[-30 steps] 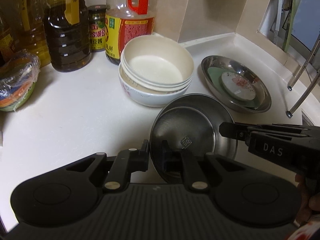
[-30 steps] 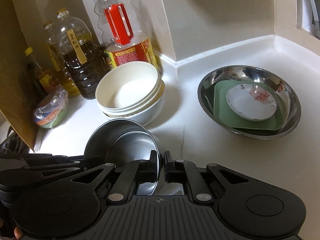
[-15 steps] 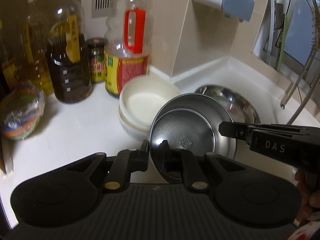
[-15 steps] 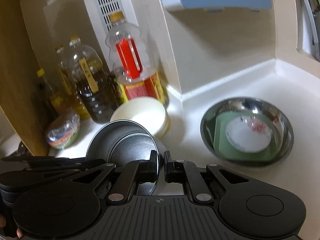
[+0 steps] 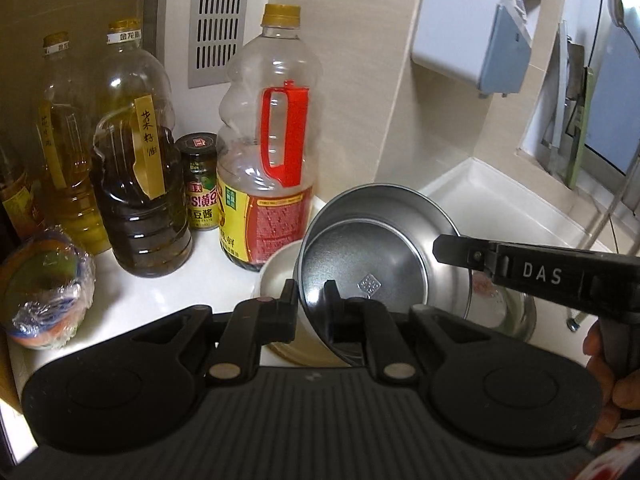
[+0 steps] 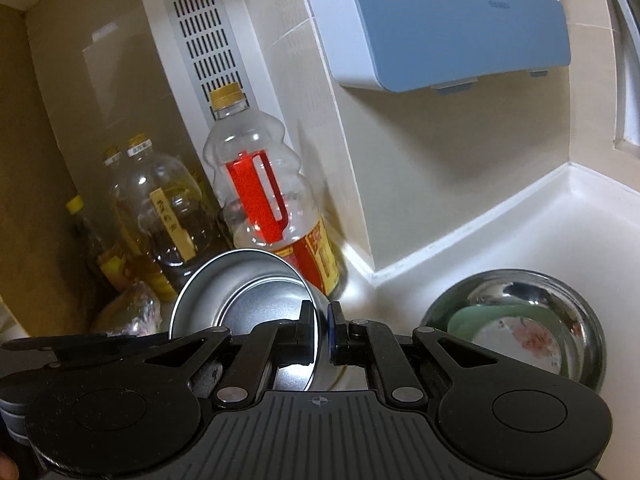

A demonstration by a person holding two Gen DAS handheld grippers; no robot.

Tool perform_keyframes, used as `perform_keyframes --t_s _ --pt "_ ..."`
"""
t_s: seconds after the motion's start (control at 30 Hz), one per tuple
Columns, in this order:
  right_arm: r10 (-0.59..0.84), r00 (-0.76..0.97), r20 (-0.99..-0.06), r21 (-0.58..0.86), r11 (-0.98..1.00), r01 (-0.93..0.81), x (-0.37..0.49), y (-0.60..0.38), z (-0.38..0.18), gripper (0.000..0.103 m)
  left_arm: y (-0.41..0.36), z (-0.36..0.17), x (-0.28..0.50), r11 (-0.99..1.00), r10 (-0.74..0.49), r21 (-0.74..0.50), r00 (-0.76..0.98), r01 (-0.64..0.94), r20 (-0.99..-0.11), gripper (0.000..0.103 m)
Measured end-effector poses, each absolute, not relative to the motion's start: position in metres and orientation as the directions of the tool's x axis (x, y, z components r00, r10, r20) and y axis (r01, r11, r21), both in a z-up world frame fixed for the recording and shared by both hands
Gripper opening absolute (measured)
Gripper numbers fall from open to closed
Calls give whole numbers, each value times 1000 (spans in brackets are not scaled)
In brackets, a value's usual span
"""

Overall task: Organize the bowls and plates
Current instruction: 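Lift the steel pot with the left gripper and carry it over the bowl stack, then lower the steel pot onto the bowl stack and open the left gripper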

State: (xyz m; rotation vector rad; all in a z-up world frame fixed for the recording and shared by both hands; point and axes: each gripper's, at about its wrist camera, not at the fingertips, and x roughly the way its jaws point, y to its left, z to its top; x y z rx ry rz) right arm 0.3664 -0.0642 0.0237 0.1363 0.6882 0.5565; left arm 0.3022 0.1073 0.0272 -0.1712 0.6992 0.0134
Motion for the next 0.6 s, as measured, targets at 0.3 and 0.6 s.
perform_keyframes --t_s 0.3,0.6 --pt "542 594 -595 339 839 -425 396 -56 5 7 117 15 322 983 -36 -157 745 -93 -666 11" --pt "542 547 -638 358 838 -412 410 -49 -10 7 125 5 330 981 -35 -161 724 -106 -689 11"
